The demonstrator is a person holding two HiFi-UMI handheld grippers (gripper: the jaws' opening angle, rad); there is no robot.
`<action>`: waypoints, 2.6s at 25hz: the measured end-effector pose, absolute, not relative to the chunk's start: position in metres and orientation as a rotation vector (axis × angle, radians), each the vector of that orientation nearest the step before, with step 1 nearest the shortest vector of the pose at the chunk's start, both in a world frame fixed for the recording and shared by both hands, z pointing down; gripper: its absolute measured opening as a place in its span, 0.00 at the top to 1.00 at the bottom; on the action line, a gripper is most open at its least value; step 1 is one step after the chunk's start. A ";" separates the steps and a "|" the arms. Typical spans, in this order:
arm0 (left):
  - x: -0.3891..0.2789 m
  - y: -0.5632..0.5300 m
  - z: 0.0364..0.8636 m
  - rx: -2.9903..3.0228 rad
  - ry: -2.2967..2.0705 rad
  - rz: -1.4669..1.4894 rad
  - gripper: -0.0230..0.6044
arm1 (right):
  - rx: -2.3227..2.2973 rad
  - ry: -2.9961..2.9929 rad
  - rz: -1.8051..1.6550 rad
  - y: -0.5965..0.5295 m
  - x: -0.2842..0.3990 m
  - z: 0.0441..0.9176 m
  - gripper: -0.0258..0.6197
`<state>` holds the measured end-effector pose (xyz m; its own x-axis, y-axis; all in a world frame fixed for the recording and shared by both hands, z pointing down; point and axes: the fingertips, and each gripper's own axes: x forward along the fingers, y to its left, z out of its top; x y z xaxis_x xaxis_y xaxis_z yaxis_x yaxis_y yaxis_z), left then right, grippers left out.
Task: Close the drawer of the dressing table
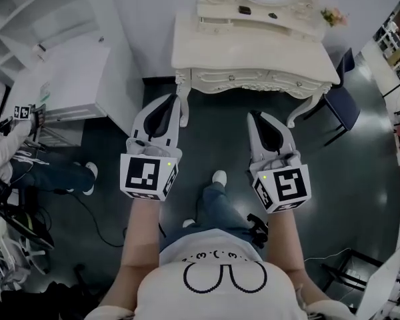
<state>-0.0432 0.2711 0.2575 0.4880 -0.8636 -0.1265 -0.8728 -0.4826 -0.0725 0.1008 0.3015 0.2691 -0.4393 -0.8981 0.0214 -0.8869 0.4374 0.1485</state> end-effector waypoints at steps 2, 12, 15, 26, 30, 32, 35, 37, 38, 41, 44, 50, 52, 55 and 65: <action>-0.038 0.244 0.261 -2.594 1.544 0.105 0.97 | 1.599 -2.588 -0.165 0.274 0.107 0.272 0.96; -0.007 0.109 0.254 -2.541 1.665 0.105 0.97 | 1.474 -2.639 -0.133 0.133 0.134 0.268 0.96; 0.002 0.082 0.251 -2.521 1.692 0.107 0.97 | 1.441 -2.653 -0.127 0.101 0.139 0.267 0.96; -0.003 0.022 0.280 -2.561 1.725 0.044 0.97 | 1.482 -2.614 -0.003 0.026 0.146 0.295 0.96; -0.010 -0.017 0.291 -2.595 1.698 0.034 0.97 | 1.509 -2.575 0.009 -0.010 0.143 0.305 0.96; -0.015 -0.044 0.294 -2.612 1.689 0.041 0.97 | 1.526 -2.557 0.017 -0.034 0.139 0.308 0.96; -0.024 -0.085 0.299 -2.639 1.670 0.047 0.97 | 1.539 -2.531 0.036 -0.071 0.130 0.316 0.96; -0.028 -0.112 0.304 -2.660 1.649 0.036 0.97 | 1.550 -2.511 0.060 -0.096 0.126 0.324 0.96; -0.030 -0.125 0.306 -2.669 1.639 0.030 0.97 | 1.556 -2.501 0.072 -0.109 0.124 0.328 0.96; -0.037 -0.165 0.311 -2.694 1.613 0.022 0.97 | 1.583 -2.474 0.096 -0.148 0.119 0.335 0.96; -0.042 -0.201 0.315 -2.714 1.591 0.014 0.97 | 1.619 -2.435 0.112 -0.184 0.117 0.341 0.96; -0.044 -0.259 0.328 -2.778 1.548 0.005 0.97 | 1.658 -2.363 0.209 -0.239 0.117 0.362 0.66; -0.044 -0.272 0.336 -2.808 1.530 -0.006 0.97 | 1.662 -2.337 0.254 -0.250 0.117 0.375 0.65; -0.048 -0.294 0.346 -2.835 1.527 -0.014 0.97 | 1.655 -2.303 0.300 -0.269 0.113 0.393 0.65; -0.055 -0.327 0.400 -2.958 1.559 -0.094 0.97 | 1.608 -2.178 0.496 -0.297 0.105 0.467 0.69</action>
<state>-0.0547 -0.3275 0.3995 0.5686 -0.8100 0.1432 -0.8214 -0.5496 0.1524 0.1048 -0.2966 0.4673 -0.2677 -0.8217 0.5031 -0.9586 0.2800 -0.0528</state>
